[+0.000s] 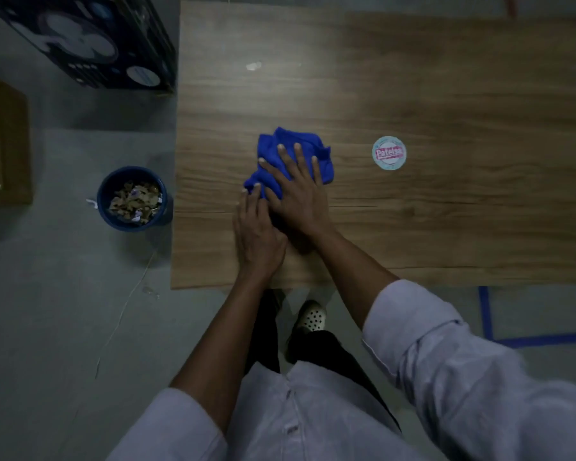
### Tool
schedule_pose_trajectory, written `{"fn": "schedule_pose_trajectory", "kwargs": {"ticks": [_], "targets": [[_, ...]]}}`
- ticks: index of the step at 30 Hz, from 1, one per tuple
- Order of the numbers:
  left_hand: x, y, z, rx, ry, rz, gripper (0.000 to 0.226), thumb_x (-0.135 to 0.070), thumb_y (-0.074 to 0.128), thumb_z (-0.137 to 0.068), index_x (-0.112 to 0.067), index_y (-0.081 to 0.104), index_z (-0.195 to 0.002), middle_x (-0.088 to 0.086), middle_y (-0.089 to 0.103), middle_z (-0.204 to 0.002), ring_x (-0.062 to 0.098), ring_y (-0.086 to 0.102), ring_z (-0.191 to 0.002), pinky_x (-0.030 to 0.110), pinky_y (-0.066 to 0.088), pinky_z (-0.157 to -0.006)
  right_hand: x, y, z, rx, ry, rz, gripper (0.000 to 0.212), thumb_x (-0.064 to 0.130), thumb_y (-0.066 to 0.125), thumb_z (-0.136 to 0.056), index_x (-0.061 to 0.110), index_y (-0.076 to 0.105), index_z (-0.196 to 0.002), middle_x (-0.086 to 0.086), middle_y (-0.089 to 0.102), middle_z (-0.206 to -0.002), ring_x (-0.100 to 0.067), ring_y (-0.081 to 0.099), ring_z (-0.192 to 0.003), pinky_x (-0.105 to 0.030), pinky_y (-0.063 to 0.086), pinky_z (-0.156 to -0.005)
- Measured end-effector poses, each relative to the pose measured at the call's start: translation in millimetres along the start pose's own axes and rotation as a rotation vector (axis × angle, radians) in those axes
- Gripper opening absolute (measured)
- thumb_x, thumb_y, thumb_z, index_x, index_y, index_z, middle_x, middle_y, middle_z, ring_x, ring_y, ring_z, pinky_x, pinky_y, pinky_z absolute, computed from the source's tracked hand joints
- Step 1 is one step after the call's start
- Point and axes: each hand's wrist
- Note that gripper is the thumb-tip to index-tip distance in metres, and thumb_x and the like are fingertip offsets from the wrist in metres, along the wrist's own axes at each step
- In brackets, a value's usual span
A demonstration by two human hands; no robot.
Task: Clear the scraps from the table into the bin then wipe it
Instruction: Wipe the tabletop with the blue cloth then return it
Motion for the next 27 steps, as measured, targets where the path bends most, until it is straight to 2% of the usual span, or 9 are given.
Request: {"fn": "schedule_pose_trajectory", "kwargs": {"ticks": [3, 5, 9, 11, 15, 19, 21, 24, 27], "targets": [[-17, 2, 9, 0.176, 0.137, 0.011, 0.071, -0.026, 0.040, -0.071, 0.003, 0.058, -0.133, 0.017, 0.045, -0.155, 0.041, 0.036, -0.147, 0.053, 0.030, -0.119, -27, -15, 31, 0.060, 0.136, 0.028, 0.061, 0.053, 0.037, -0.098, 0.037, 0.037, -0.158, 0.000, 0.025, -0.169, -0.028, 0.014, -0.158, -0.051, 0.008, -0.127], [-28, 0, 19, 0.223, 0.230, 0.002, 0.068, -0.028, 0.035, -0.068, 0.001, 0.063, -0.123, 0.019, 0.051, -0.150, 0.043, 0.041, -0.143, 0.054, 0.031, -0.118, -43, -25, 53, 0.034, 0.269, 0.009, 0.057, 0.048, 0.039, -0.101, 0.032, 0.043, -0.155, -0.001, 0.031, -0.167, -0.029, 0.019, -0.157, -0.052, 0.013, -0.126], [-33, 2, 35, 0.086, 0.173, 0.084, 0.049, -0.020, 0.043, -0.080, -0.011, 0.056, -0.126, 0.022, 0.063, -0.134, 0.043, 0.056, -0.130, 0.053, 0.042, -0.110, -42, -58, 72, -0.153, 0.757, -0.245, 0.054, 0.050, 0.042, -0.104, 0.022, 0.055, -0.148, -0.013, 0.043, -0.160, -0.036, 0.032, -0.151, -0.055, 0.027, -0.121], [-27, 7, 39, -0.023, 0.059, 0.133, 0.047, -0.017, 0.041, -0.090, -0.005, 0.057, -0.132, 0.024, 0.063, -0.134, 0.044, 0.057, -0.128, 0.055, 0.045, -0.106, -19, -65, 66, -0.174, 0.659, -0.143, 0.061, 0.058, 0.040, -0.101, 0.025, 0.050, -0.152, -0.013, 0.036, -0.163, -0.036, 0.028, -0.153, -0.060, 0.024, -0.122], [-4, 12, 40, -0.132, -0.046, 0.095, 0.051, -0.019, 0.041, -0.095, 0.004, 0.057, -0.137, 0.026, 0.054, -0.144, 0.047, 0.052, -0.132, 0.050, 0.037, -0.113, 25, -53, 54, 0.029, 0.231, -0.146, 0.080, 0.071, 0.033, -0.096, 0.030, 0.022, -0.163, -0.003, 0.005, -0.173, -0.029, -0.001, -0.159, -0.066, -0.007, -0.119], [14, 6, 39, -0.097, 0.045, -0.070, 0.061, -0.020, 0.042, -0.082, 0.002, 0.059, -0.136, 0.023, 0.047, -0.152, 0.048, 0.044, -0.138, 0.055, 0.039, -0.111, -4, -46, 39, 0.089, -0.170, -0.083, 0.057, 0.053, 0.030, -0.100, 0.038, 0.045, -0.153, 0.002, 0.023, -0.170, -0.031, 0.011, -0.158, -0.072, 0.005, -0.118], [15, 4, 36, -0.044, 0.038, -0.118, 0.070, -0.020, 0.041, -0.076, -0.003, 0.054, -0.142, 0.019, 0.041, -0.158, 0.045, 0.037, -0.144, 0.055, 0.036, -0.114, -33, -40, 29, 0.217, -0.310, 0.019, 0.058, 0.059, 0.022, -0.098, 0.047, 0.045, -0.150, 0.007, 0.022, -0.170, -0.029, 0.008, -0.159, -0.071, 0.001, -0.118], [8, 6, 34, -0.022, 0.009, -0.132, 0.068, -0.016, 0.047, -0.081, -0.011, 0.049, -0.149, 0.013, 0.035, -0.162, 0.040, 0.031, -0.149, 0.056, 0.033, -0.116, -60, -38, 31, 0.246, -0.260, 0.063, 0.058, 0.071, 0.018, -0.096, 0.058, 0.036, -0.150, 0.012, 0.023, -0.169, -0.025, 0.009, -0.159, -0.067, 0.001, -0.121], [-6, 12, 40, 0.022, 0.047, -0.132, 0.064, -0.020, 0.046, -0.086, -0.011, 0.048, -0.150, 0.013, 0.036, -0.162, 0.040, 0.031, -0.149, 0.055, 0.029, -0.118, -66, -38, 53, 0.201, -0.052, 0.031, 0.055, 0.073, 0.024, -0.096, 0.061, 0.034, -0.149, 0.015, 0.022, -0.169, -0.024, 0.008, -0.159, -0.063, -0.003, -0.123]]}}
Point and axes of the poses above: each hand's wrist, its own z-axis away from the middle knuckle, its own y-axis out of the palm, x = y × z
